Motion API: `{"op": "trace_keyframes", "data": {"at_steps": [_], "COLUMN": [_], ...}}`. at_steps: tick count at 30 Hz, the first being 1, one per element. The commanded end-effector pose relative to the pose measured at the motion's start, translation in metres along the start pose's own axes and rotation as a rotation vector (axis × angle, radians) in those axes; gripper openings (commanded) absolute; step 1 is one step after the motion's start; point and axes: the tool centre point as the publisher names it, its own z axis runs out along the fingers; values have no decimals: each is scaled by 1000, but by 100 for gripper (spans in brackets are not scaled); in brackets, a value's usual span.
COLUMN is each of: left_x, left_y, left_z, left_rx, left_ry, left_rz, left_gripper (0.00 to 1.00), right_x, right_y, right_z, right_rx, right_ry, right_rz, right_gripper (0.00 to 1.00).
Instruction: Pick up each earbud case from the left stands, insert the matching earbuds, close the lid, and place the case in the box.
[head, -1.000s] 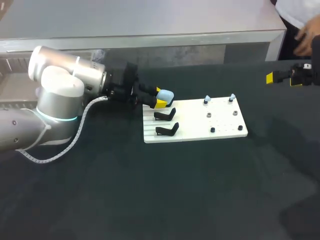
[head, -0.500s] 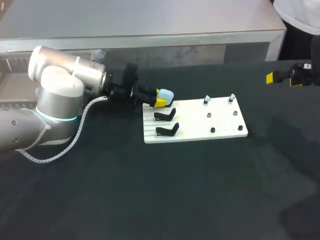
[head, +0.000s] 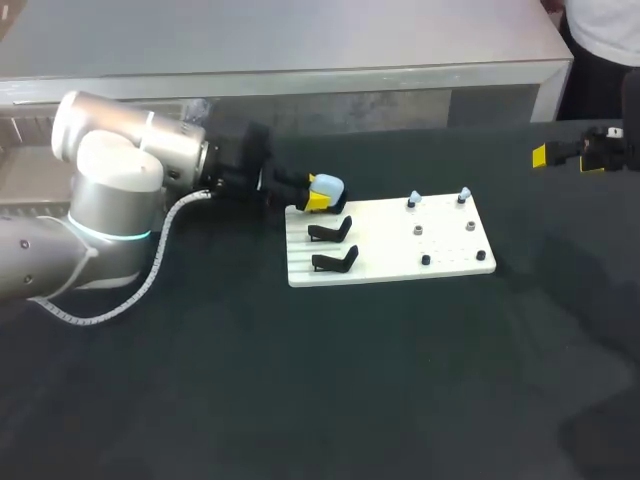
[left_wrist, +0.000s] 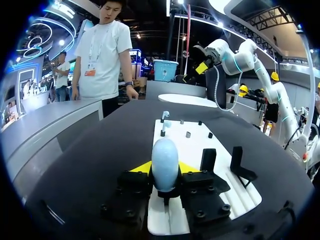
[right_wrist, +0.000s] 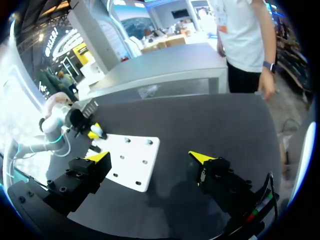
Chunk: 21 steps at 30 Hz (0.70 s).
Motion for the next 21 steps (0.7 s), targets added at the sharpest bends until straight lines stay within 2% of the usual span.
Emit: {"op": "trace_keyframes", "data": {"at_steps": [1,3,7,14,21], "left_x": [-1,-7,-25,-57,-83], "left_y": [-2,-4,-8,-8,-3], "left_z": [-7,-11,-13,-5,7], "left_rx": [-12,-12,-14,-22,-31], "left_ry": [-9,-27,-10,-3,-4], "left_rz": [8,14,19,34,92], "left_gripper": [0,0,0,0,0], "right_x": [0,0,0,0,6], "right_y": [-1,-1,-1,-1,37], "right_z": [1,1,1,1,10], "right_rx": [-2,-2,-2,-2,-23], "right_ry": [0,0,0,0,6], "right_rz": [-1,-1,-1,-1,-25], "right_gripper": [100,100,100,100,100]}}
